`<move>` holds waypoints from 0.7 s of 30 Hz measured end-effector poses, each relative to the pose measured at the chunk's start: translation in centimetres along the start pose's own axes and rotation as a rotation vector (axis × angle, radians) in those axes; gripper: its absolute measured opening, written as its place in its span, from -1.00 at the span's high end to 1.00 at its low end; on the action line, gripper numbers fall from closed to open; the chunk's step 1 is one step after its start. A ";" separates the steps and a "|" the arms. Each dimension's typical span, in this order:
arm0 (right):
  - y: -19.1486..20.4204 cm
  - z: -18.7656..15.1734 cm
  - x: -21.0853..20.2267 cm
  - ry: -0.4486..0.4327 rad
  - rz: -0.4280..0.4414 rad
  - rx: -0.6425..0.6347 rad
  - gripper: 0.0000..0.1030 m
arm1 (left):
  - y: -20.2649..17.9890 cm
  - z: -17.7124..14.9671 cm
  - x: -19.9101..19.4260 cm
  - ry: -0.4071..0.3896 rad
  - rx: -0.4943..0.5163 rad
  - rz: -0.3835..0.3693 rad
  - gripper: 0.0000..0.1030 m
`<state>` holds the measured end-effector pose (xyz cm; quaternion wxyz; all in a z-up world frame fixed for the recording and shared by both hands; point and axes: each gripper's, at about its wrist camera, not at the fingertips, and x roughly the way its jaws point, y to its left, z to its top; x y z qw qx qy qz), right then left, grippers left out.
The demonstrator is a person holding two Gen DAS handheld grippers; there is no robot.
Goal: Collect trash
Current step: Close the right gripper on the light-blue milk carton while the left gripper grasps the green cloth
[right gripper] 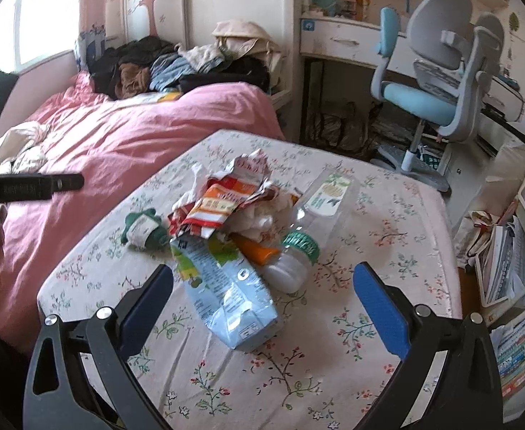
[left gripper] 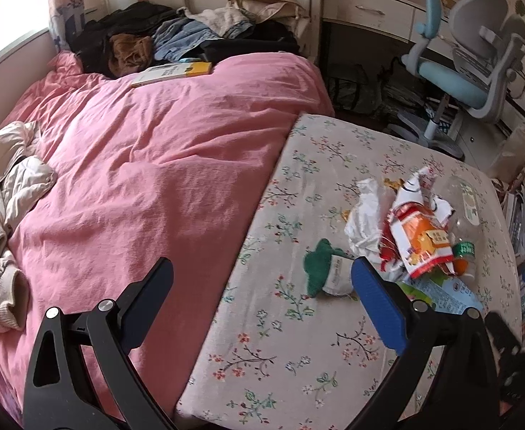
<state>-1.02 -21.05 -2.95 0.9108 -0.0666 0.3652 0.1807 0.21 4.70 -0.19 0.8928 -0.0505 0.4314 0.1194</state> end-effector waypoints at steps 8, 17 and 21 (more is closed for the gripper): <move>1.5 -0.3 1.9 0.050 0.031 -0.076 -0.88 | 0.8 1.2 3.3 0.074 -0.009 -0.008 -0.86; 2.5 -0.9 4.9 0.133 0.056 -0.138 -0.78 | -3.1 0.4 10.1 0.210 0.097 -0.013 -0.86; 2.9 -1.4 5.6 0.155 0.053 -0.166 -0.73 | -4.3 0.5 11.0 0.199 0.121 -0.016 -0.86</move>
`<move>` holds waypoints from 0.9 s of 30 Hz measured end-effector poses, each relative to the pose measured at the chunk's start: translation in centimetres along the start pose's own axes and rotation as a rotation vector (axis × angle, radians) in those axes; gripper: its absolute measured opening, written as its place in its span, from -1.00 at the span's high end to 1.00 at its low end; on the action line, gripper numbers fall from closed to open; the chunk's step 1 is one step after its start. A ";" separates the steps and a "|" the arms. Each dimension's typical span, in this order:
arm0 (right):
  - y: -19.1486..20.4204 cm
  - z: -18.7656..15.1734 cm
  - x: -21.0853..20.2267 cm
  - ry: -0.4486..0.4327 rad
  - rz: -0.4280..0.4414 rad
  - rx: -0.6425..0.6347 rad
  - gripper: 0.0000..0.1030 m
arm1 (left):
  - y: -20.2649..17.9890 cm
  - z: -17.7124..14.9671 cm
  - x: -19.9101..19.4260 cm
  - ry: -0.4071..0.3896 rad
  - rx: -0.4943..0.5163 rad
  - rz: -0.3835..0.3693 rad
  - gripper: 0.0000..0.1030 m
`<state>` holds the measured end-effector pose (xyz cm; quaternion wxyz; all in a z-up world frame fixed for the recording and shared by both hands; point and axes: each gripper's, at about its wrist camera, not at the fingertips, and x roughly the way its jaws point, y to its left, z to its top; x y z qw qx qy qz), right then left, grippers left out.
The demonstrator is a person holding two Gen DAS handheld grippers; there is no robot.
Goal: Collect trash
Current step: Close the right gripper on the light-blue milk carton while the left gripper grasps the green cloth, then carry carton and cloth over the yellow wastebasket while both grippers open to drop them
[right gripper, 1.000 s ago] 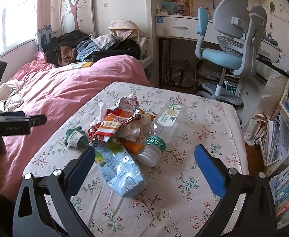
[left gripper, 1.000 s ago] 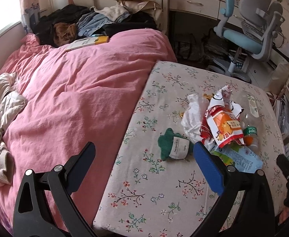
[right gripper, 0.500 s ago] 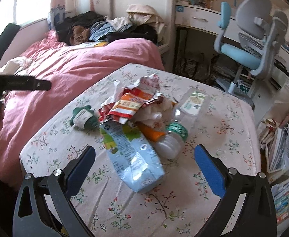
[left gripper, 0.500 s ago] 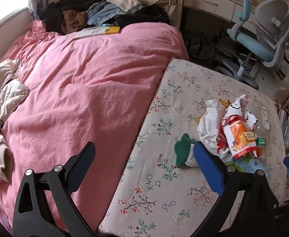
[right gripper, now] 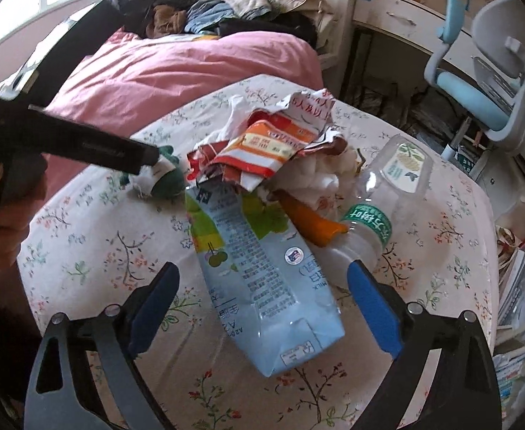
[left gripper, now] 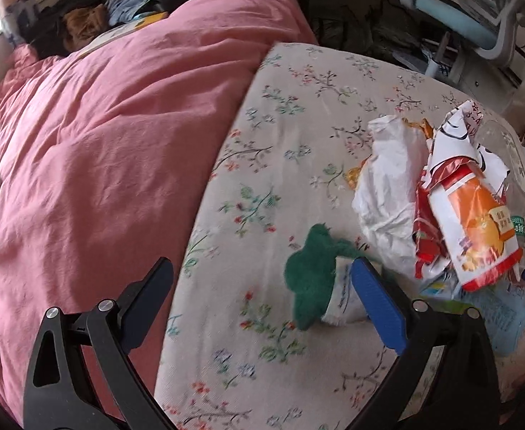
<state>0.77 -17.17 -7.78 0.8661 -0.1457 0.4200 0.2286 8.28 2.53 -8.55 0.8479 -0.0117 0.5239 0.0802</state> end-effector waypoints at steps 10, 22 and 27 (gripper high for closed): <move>0.0 -0.7 1.4 0.067 0.032 0.000 -0.28 | -1.8 0.2 0.2 -0.028 0.069 -0.009 -0.72; -0.3 -2.7 -0.9 0.089 0.125 0.063 -0.19 | -0.8 -1.5 -2.6 -0.019 0.060 -0.214 0.57; 0.1 -3.8 -2.4 0.088 0.131 0.067 -0.19 | 0.5 -2.3 -2.9 0.000 0.017 -0.251 0.56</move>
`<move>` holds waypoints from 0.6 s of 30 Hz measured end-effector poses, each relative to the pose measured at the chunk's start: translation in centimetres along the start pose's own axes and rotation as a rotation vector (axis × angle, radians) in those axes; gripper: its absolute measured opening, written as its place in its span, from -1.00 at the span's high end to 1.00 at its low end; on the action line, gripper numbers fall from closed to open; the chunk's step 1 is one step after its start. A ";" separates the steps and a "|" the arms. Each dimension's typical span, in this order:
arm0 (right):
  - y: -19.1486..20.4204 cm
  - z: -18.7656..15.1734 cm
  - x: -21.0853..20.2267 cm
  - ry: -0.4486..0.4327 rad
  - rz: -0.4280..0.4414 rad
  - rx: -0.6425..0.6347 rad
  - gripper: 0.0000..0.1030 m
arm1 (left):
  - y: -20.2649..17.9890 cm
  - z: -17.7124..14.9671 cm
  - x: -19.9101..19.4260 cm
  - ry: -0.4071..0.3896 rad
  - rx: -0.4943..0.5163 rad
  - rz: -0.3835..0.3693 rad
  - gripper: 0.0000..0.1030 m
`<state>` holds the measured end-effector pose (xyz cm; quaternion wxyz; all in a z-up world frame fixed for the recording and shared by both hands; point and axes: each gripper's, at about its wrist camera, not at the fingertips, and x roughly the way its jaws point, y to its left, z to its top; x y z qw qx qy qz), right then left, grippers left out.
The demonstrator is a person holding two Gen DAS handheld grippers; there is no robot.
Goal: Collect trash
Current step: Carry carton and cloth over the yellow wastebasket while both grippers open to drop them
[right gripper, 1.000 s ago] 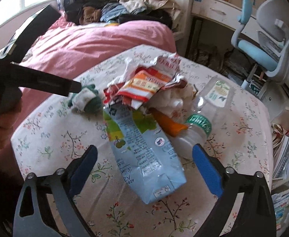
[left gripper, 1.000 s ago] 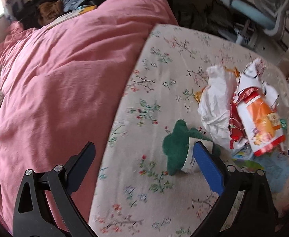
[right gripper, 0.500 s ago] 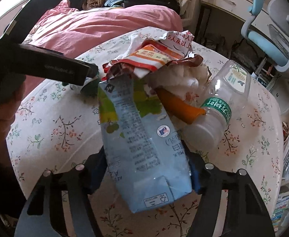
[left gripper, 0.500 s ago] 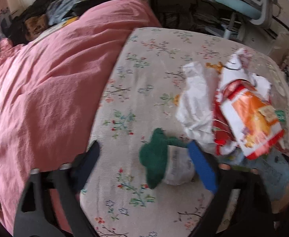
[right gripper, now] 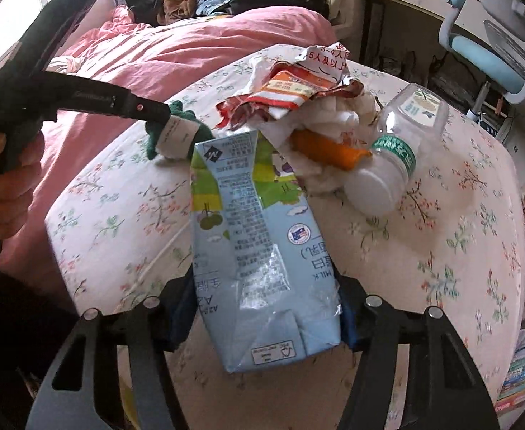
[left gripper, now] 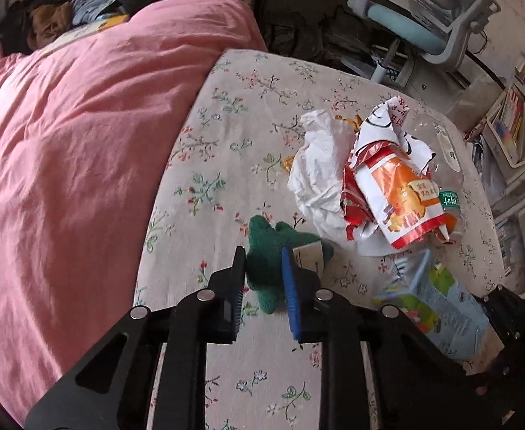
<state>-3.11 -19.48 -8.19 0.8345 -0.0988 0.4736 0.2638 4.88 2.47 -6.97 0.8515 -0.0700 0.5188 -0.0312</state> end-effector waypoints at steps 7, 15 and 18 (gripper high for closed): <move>1.0 -1.2 -0.1 0.003 -0.002 -0.013 -0.19 | -0.7 -0.1 1.3 -0.006 0.007 0.026 -0.47; 0.7 -1.1 0.3 0.004 0.011 0.003 -0.19 | -2.4 -0.3 2.4 -0.023 0.087 0.072 0.12; 1.0 -1.4 0.0 -0.005 0.028 0.009 -0.17 | -2.4 -0.3 1.0 -0.055 0.082 0.069 0.13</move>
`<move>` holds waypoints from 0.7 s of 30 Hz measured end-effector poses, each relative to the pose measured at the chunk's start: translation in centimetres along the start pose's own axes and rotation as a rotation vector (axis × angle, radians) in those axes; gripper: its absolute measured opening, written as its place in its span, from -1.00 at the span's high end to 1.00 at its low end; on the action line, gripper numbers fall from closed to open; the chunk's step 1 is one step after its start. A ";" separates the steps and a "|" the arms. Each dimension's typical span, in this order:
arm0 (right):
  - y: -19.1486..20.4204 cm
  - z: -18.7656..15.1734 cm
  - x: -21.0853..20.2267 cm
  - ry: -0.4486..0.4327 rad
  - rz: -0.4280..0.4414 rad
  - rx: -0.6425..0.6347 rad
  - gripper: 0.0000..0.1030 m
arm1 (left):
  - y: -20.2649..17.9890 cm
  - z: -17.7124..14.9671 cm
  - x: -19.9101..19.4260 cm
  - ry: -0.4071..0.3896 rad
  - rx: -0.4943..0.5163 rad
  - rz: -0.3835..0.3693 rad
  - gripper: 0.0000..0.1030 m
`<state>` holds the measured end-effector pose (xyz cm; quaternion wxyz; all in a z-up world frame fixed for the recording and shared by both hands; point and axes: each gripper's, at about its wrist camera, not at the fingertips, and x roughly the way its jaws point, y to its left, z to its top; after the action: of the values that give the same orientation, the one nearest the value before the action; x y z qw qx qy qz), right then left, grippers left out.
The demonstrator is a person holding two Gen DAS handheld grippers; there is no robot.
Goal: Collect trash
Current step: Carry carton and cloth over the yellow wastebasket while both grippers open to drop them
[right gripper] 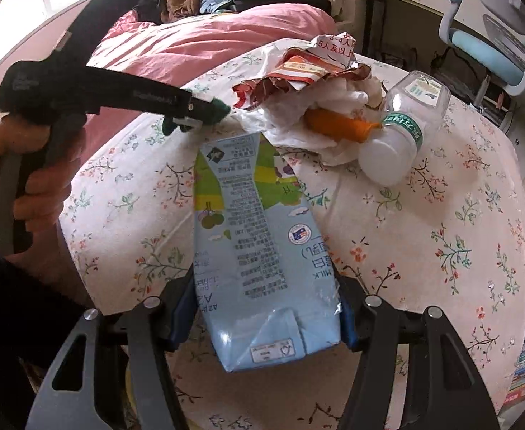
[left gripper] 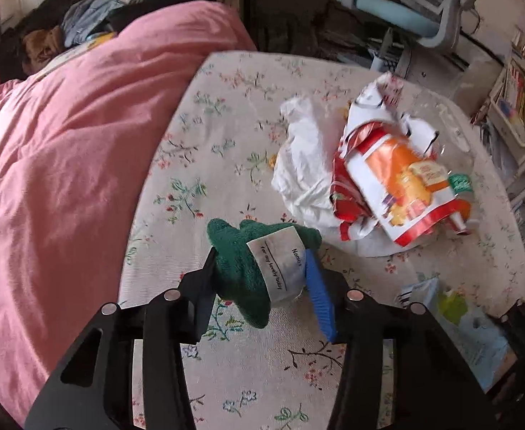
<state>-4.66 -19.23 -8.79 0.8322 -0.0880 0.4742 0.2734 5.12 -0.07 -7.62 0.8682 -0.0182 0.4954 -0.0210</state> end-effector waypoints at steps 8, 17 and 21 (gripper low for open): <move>3.3 -2.2 -2.8 -0.030 0.070 -0.028 -0.17 | 1.2 -0.6 -5.3 -0.084 -0.055 -0.050 0.13; 9.6 -7.5 -5.6 0.013 0.152 -0.204 -0.17 | 2.3 -3.5 -10.0 -0.136 -0.096 -0.083 0.12; 11.6 -9.7 -4.5 0.084 0.131 -0.278 -0.17 | 2.3 -5.7 -11.2 -0.134 -0.104 -0.094 0.12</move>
<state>-19.91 -15.16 -8.89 0.7718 -0.1828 0.4709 0.3863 -5.39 2.82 -1.00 0.8954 -0.0876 0.4351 -0.0348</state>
